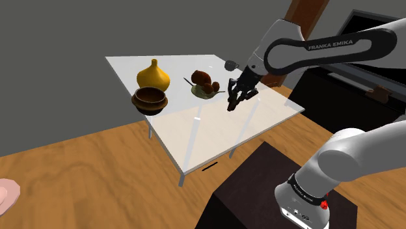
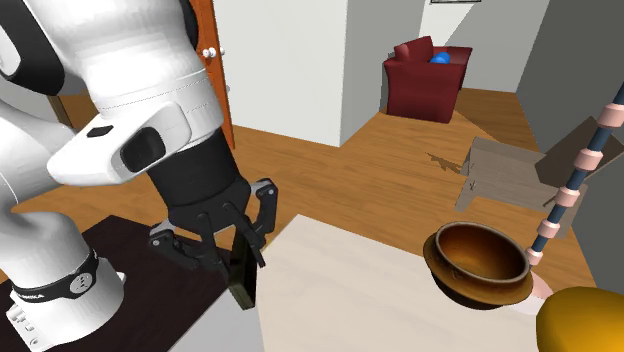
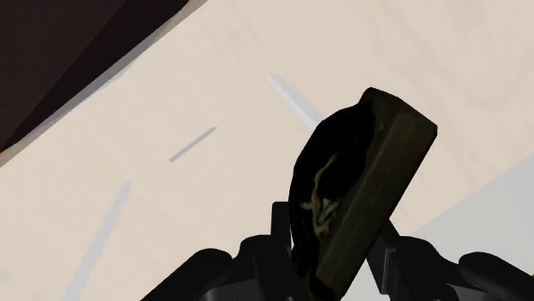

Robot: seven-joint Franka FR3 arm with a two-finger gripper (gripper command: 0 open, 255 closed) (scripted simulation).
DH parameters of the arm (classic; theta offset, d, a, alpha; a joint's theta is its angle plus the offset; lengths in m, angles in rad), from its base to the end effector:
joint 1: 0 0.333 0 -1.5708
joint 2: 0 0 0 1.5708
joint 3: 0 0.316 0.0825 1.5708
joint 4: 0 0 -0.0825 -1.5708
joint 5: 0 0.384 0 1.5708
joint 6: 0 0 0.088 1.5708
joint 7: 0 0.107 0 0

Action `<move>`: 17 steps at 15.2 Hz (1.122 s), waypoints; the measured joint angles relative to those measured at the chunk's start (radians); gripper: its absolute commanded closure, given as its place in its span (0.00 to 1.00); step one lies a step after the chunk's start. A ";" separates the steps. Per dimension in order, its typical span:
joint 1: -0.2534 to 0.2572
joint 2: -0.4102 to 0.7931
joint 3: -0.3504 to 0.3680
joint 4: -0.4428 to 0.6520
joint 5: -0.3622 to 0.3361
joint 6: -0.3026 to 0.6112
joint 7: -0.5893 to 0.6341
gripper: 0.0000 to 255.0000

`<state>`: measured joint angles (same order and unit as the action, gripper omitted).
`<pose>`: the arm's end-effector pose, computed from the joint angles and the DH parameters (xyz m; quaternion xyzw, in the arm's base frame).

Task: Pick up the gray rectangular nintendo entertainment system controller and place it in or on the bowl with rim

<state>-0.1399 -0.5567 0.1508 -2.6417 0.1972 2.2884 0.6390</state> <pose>0.3867 0.0084 0.4385 -0.9236 0.3676 -0.0832 0.0699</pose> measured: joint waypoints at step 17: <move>0.005 0.460 0.173 0.482 -0.121 -0.008 0.264 1.00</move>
<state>-0.1353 -0.0969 0.3237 -2.1594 0.0767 2.2805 0.9031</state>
